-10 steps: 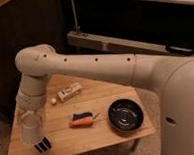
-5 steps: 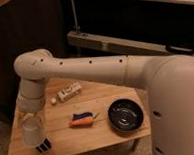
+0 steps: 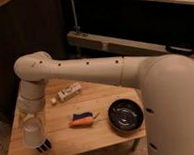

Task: Place the ceramic cup over the eraser

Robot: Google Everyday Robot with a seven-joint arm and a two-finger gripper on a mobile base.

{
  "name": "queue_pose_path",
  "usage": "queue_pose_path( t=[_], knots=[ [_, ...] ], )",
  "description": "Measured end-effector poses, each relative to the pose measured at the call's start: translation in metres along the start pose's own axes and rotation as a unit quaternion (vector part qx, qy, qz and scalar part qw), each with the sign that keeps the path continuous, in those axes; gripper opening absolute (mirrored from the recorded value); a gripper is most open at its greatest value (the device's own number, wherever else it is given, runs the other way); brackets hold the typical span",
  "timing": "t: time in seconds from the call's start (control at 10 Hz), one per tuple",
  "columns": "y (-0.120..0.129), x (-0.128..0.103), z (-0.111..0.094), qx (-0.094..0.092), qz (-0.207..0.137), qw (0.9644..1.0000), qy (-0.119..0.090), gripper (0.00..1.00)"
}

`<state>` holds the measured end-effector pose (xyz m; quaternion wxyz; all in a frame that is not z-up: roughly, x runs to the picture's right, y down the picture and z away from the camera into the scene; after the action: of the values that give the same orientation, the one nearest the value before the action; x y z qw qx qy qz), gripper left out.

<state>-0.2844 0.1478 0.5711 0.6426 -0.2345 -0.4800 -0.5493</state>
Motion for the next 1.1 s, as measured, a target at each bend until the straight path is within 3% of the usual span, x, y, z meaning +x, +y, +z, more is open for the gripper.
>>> queue_pose_path(
  t=[1.1],
  knots=[
    [0.007,0.010,0.033,-0.006,0.015,0.9998,-0.011,0.29]
  ],
)
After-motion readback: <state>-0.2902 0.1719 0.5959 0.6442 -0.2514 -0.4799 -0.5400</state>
